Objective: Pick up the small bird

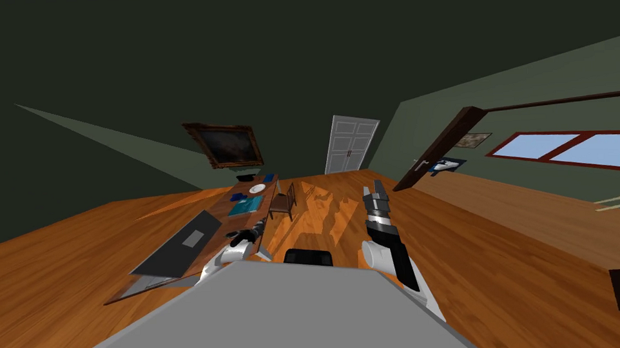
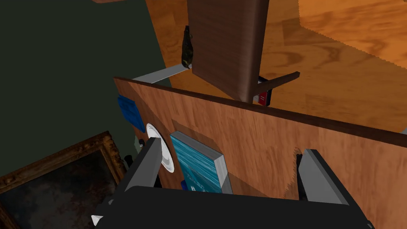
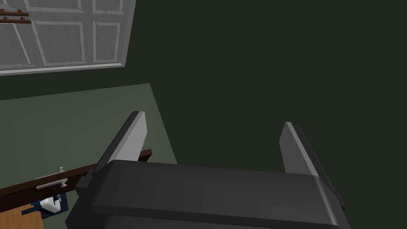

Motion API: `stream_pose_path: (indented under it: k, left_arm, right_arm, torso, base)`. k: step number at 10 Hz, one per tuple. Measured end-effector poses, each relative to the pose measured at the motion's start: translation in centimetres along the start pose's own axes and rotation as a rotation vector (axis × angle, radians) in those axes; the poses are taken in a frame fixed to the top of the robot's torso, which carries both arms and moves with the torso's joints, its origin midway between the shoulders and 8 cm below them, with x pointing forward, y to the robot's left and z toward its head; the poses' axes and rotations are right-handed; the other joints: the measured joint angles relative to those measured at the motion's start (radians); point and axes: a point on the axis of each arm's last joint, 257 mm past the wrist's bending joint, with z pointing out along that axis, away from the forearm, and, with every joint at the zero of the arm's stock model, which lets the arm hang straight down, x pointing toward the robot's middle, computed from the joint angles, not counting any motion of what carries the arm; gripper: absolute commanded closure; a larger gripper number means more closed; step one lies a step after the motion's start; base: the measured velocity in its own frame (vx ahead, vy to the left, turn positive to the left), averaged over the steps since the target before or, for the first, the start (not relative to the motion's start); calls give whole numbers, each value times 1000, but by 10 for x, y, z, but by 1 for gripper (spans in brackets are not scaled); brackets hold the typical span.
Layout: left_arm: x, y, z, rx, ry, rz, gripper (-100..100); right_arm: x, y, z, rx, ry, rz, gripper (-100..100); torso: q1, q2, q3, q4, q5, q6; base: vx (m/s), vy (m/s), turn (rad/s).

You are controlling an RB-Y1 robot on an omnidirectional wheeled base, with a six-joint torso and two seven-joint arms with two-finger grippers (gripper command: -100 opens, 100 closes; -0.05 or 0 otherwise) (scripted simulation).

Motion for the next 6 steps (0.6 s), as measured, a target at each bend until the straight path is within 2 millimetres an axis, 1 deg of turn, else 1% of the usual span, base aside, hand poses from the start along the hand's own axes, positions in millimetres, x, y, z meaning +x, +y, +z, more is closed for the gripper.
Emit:
stream_pose_path:
  k: [1,2,3,4,5,6]
  left_arm:
    - [-8,17,1,-40,-11,-2,-100]
    - [-14,31,-2,-67,-20,-4,-100]
    - [-22,44,0,-97,-29,-7,-100]
    - [-30,58,-2,-131,-43,-13,-100]
    - [-32,70,-2,-161,-52,-17,-100]
    - [-40,82,-4,-189,-61,-21,-100]
  right_arm:
    - [0,0,0,0,0,0,0]
    - [0,0,0,0,0,0,0]
    - [0,0,0,0,0,0,0]
    - [0,0,0,0,0,0,0]
    - [0,0,0,0,0,0,0]
    - [0,0,0,0,0,0,0]
  torso:
    - [1,-1,-1,0,0,0]
    - [1,0,0,0,0,0]
    - [2,-1,-1,0,0,0]
    - [1,-3,-2,-1,0,0]
    - [1,-1,-1,0,0,1]
    - [3,-1,-1,0,0,0]
  base:
    - [132,16,56]
    - [147,36,92]
    - [184,18,165]
    - [141,18,59]
    - [146,41,93]
    - [106,45,45]
